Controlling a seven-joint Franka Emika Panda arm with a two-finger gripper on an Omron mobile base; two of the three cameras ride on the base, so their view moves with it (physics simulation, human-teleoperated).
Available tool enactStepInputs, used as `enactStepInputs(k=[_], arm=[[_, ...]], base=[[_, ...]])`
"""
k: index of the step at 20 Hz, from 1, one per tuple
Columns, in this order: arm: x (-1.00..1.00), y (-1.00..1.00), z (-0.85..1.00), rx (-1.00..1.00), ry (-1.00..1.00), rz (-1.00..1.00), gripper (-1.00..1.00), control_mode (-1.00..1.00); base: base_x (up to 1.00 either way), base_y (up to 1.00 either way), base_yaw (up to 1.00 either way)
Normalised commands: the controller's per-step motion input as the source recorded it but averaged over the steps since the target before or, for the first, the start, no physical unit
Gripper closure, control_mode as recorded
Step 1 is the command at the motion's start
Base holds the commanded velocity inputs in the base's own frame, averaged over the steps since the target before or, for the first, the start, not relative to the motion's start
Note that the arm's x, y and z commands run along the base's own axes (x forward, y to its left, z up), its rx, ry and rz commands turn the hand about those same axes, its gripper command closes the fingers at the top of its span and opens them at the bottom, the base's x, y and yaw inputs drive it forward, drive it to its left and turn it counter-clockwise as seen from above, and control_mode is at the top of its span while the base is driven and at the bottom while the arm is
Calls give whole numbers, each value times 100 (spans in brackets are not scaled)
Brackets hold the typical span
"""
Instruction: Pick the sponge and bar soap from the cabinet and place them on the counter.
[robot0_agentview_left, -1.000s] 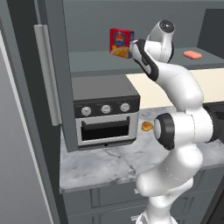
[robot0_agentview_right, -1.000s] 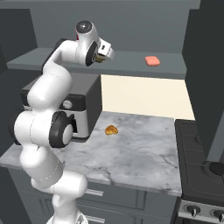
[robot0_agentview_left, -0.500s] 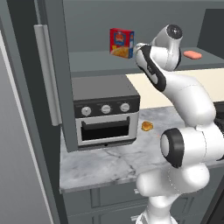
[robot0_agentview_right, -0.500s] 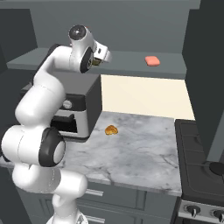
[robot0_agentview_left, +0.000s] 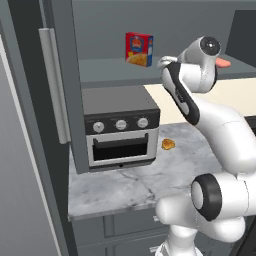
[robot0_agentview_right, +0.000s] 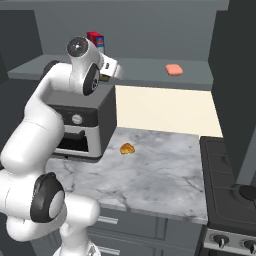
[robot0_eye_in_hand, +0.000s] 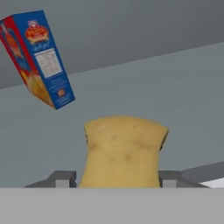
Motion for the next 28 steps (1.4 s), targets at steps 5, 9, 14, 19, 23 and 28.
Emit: enactStepInputs(k=[5,9,14,19,23,28], arm=[[-56,-5,2,0,8,-3,100,-100],[-54,-7,0,0,11,-8,100,-100],[-56,-15,-1,0,10,-11,100,-100],[-44,-24,-16,0,7,-12,100,-100],[-25,-27,-32,-2,5,-9,100,-100],[-19,-33,-40,0,7,-7,100,-100]], base=[[0,0,0],[0,0,0],[0,0,0],[0,0,0],[0,0,0],[0,0,0]])
